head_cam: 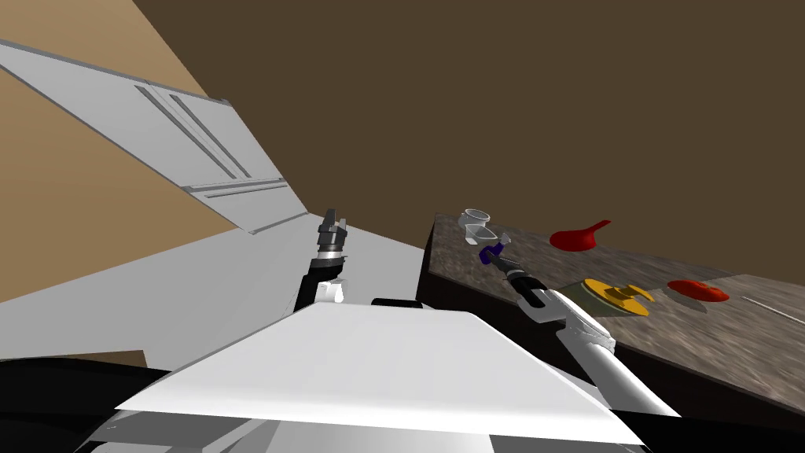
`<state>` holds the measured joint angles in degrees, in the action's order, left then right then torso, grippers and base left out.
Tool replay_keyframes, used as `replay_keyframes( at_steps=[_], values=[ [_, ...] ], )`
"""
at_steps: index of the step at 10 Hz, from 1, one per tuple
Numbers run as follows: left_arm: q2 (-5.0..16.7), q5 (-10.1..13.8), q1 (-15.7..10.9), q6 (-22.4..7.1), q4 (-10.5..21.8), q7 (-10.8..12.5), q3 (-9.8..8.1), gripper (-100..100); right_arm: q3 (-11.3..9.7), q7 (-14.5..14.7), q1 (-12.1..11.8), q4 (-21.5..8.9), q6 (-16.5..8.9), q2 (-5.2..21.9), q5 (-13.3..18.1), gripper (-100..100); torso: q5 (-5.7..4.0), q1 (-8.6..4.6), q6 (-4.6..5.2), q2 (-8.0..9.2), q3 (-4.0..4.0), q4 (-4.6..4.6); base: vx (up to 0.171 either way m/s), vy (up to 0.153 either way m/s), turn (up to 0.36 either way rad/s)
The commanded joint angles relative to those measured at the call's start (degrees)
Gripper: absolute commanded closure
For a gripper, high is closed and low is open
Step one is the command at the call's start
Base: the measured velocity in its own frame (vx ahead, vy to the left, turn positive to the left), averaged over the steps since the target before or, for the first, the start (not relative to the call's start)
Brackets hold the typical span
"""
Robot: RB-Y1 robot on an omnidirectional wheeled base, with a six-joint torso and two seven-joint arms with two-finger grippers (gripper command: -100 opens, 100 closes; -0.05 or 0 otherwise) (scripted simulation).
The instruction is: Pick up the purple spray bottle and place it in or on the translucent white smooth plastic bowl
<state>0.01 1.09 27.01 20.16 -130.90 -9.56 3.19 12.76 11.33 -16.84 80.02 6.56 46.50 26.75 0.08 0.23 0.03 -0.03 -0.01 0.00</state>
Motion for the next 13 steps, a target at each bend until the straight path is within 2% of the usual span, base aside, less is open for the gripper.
replay_keyframes(
  at_steps=[1,2,3,4,5,6,10,11,12,13],
  values=[
    [0.0,0.0,0.0,0.0,0.0,0.0,0.0,0,0.75,1.09,0.63,-2.25,-0.74,0.61,0.95,-100,0.0,0.0,0.0,0.0,0.0,0.0,0.026,0.061,0.079],
    [0.0,0.0,0.0,0.0,0.0,0.0,0.0,0,0.9,1.28,0.77,-2.82,-1.02,1.03,1.15,-100,-0.02,-0.01,0.02,0.01,0.0,0.0,0.016,0.04,0.036],
    [0.0,0.0,0.0,0.0,0.0,0.0,0.0,0,0.84,1.04,0.43,-2.07,-0.85,0.69,0.97,-100,-0.03,-0.07,0.02,0.04,0.02,0.0,0.006,0.015,0.006],
    [0.0,0.0,0.0,0.0,0.0,0.0,-0.01,0,0.83,1.14,0.48,-2.14,-0.98,0.72,1.01,0,-0.05,-0.16,0.03,0.08,0.04,0.01,0.0,0.0,0.0],
    [0.01,0.0,0.0,0.0,0.0,0.0,-0.01,0,0.83,1.13,0.48,-2.13,-0.97,0.72,1.0,-100,-0.06,-0.21,0.03,0.11,0.06,0.02,0.0,0.0,0.0],
    [0.01,0.0,0.0,0.0,0.0,0.0,-0.01,0,0.83,1.13,0.48,-2.13,-0.97,0.72,1.01,100,-0.07,-0.23,0.04,0.12,0.06,0.02,0.0,0.0,0.0],
    [0.01,0.0,0.0,0.0,0.0,0.0,-0.01,0,0.84,1.13,0.49,-2.11,-0.96,0.72,1.01,100,-0.07,-0.23,0.04,0.11,0.06,0.01,0.0,0.0,0.0],
    [0.01,0.0,0.0,0.0,0.0,0.0,-0.01,0,0.83,1.13,0.49,-2.12,-0.96,0.72,1.01,0,-0.07,-0.23,0.04,0.11,0.06,0.01,0.0,0.0,0.0],
    [0.01,0.0,0.0,0.0,0.0,0.0,-0.01,0,0.84,1.13,0.49,-2.12,-0.97,0.72,1.01,100,-0.07,-0.23,0.04,0.12,0.06,0.01,0.0,0.0,0.0],
    [0.01,0.0,0.0,0.0,0.0,0.0,-0.01,0,0.84,1.13,0.49,-2.12,-0.97,0.73,1.01,0,-0.07,-0.23,0.04,0.12,0.06,0.01,0.0,0.0,0.0]
  ],
)
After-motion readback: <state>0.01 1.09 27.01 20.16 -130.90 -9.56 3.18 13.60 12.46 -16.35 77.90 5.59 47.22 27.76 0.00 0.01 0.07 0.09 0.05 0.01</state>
